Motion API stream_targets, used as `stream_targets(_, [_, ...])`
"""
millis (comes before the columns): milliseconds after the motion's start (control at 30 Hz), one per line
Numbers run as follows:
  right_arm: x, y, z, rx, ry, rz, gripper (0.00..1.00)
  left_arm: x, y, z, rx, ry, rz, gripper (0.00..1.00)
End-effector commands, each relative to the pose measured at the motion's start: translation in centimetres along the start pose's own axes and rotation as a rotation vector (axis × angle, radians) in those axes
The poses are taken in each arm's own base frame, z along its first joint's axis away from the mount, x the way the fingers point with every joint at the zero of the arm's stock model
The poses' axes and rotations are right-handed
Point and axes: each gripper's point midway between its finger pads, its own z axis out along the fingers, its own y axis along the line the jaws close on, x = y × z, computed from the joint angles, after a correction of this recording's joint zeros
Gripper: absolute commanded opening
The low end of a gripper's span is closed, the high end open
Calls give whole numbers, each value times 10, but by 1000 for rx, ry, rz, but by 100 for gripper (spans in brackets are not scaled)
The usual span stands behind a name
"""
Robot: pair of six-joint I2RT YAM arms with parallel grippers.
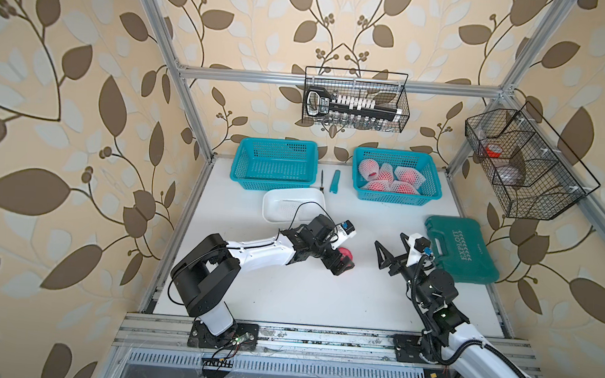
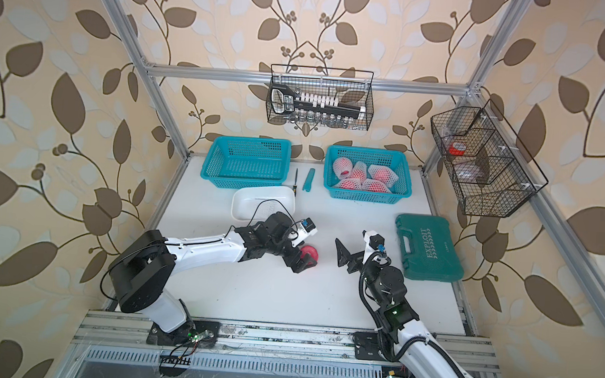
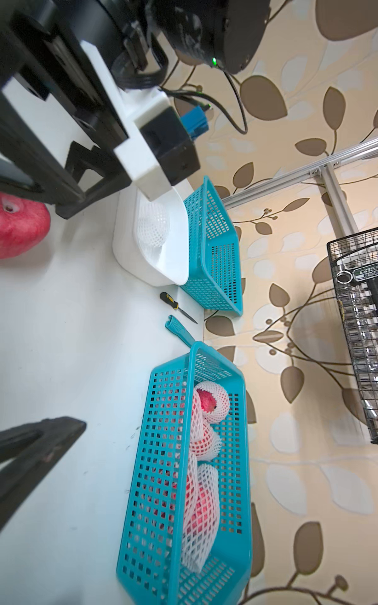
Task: Remove foam nets from apples
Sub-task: Pick up the apple from the center of the board.
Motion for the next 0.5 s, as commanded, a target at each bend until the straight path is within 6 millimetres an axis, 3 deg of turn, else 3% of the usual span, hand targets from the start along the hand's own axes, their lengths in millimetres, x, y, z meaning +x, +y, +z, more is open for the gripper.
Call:
stream_targets(0, [-7,12,8,-57,-4,0,100,-8,7,10,-39,-21,12,99])
stream_targets(133, [-5,18,12,-88,17,-8,100,2,15,25,-55,34,-18,93])
stream_targets(467, [-8,19,11,-92,6,-1,100,5,27,34,-102,20,-16,75])
